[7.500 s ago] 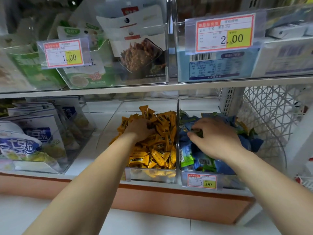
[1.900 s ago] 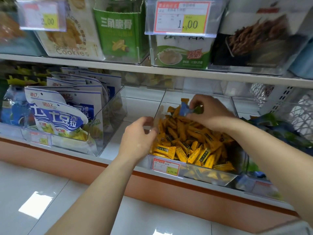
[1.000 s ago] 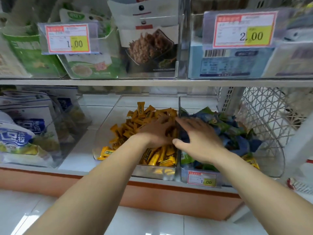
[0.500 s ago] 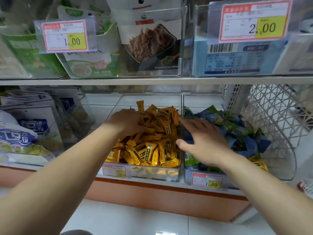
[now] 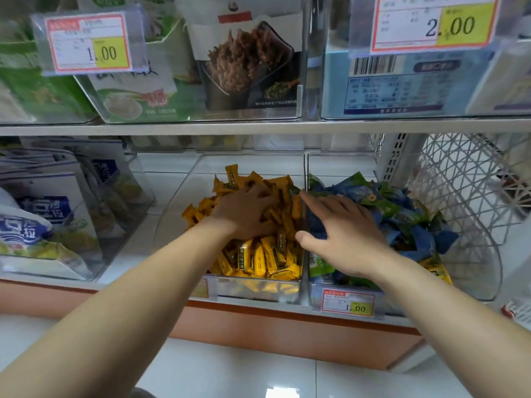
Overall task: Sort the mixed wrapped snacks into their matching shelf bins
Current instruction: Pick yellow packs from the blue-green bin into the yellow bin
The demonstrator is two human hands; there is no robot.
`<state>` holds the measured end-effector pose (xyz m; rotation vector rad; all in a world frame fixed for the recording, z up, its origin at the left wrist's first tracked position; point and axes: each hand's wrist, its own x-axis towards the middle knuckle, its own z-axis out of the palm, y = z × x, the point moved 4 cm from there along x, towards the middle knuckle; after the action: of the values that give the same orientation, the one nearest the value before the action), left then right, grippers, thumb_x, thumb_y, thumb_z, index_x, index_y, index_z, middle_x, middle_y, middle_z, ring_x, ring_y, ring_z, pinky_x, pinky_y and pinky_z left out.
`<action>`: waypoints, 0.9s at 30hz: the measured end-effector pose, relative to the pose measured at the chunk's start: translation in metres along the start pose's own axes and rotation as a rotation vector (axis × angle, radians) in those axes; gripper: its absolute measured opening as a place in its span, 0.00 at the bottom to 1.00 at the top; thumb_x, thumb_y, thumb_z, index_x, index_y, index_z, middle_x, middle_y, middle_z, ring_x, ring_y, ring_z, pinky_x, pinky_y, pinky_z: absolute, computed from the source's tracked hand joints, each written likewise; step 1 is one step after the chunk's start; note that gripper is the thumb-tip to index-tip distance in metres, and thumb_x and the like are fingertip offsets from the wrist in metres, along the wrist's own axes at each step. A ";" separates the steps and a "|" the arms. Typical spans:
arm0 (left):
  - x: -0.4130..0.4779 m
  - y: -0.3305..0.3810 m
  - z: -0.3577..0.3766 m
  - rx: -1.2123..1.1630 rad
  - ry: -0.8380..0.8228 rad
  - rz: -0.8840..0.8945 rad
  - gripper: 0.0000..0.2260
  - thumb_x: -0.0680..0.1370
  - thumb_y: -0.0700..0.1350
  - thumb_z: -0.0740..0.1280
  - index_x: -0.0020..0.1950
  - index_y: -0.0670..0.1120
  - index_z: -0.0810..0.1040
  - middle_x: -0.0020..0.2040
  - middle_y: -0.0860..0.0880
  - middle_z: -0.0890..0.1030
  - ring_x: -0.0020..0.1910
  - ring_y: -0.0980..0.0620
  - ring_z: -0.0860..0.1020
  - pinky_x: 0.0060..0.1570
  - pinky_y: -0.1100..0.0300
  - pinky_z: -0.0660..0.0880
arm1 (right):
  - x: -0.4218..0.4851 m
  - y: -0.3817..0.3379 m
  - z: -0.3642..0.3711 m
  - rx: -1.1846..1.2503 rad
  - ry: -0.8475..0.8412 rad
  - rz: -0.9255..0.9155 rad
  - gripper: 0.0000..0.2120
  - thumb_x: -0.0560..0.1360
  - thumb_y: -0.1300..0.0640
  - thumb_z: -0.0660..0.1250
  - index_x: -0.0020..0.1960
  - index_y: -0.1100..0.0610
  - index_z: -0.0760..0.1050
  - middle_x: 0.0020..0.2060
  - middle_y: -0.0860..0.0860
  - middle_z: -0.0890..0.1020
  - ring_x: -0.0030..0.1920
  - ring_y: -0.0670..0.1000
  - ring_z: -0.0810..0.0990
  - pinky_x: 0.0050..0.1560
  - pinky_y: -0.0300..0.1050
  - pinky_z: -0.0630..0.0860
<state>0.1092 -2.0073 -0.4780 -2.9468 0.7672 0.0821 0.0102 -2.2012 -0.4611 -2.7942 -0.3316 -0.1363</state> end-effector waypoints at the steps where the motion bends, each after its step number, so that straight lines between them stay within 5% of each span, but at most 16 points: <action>1: -0.005 -0.009 -0.003 0.034 0.005 -0.009 0.31 0.73 0.70 0.62 0.73 0.61 0.65 0.76 0.54 0.62 0.71 0.45 0.67 0.60 0.45 0.72 | 0.000 0.000 0.000 0.002 0.002 -0.002 0.40 0.69 0.25 0.47 0.78 0.37 0.45 0.76 0.43 0.61 0.75 0.50 0.56 0.73 0.54 0.55; 8: -0.028 -0.049 -0.020 -0.121 -0.027 -0.132 0.28 0.74 0.63 0.68 0.72 0.62 0.68 0.73 0.54 0.69 0.69 0.46 0.70 0.60 0.48 0.72 | 0.002 0.002 0.003 0.024 0.009 0.007 0.40 0.69 0.24 0.46 0.77 0.35 0.45 0.75 0.43 0.62 0.75 0.50 0.56 0.72 0.55 0.56; 12: -0.016 -0.015 -0.033 -0.047 -0.052 -0.053 0.27 0.72 0.64 0.70 0.67 0.56 0.75 0.62 0.50 0.76 0.62 0.45 0.75 0.50 0.54 0.73 | 0.002 0.002 0.003 0.020 0.022 -0.001 0.39 0.69 0.25 0.47 0.77 0.35 0.45 0.74 0.43 0.63 0.74 0.50 0.56 0.71 0.56 0.57; 18: 0.031 0.026 -0.043 -0.438 0.174 0.026 0.23 0.77 0.53 0.69 0.70 0.52 0.72 0.68 0.49 0.75 0.65 0.48 0.73 0.62 0.53 0.71 | 0.001 0.002 0.003 0.017 0.028 0.007 0.39 0.69 0.25 0.47 0.77 0.35 0.44 0.74 0.43 0.63 0.73 0.49 0.56 0.71 0.54 0.56; 22: 0.061 0.033 -0.020 -0.379 0.039 -0.002 0.20 0.81 0.51 0.63 0.73 0.50 0.70 0.69 0.47 0.76 0.66 0.47 0.74 0.62 0.54 0.70 | 0.002 0.002 0.003 0.010 0.011 0.011 0.39 0.69 0.24 0.46 0.77 0.35 0.44 0.76 0.42 0.60 0.74 0.48 0.54 0.71 0.53 0.54; 27: 0.057 0.017 -0.009 -0.331 0.059 -0.034 0.11 0.79 0.54 0.67 0.59 0.52 0.81 0.54 0.50 0.79 0.54 0.49 0.79 0.53 0.54 0.76 | 0.002 0.002 0.002 0.023 0.001 0.013 0.40 0.68 0.24 0.46 0.78 0.35 0.44 0.76 0.41 0.60 0.74 0.48 0.54 0.71 0.53 0.54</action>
<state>0.1514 -2.0504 -0.4750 -3.2871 0.7784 0.1328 0.0124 -2.2021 -0.4634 -2.7727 -0.3131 -0.1297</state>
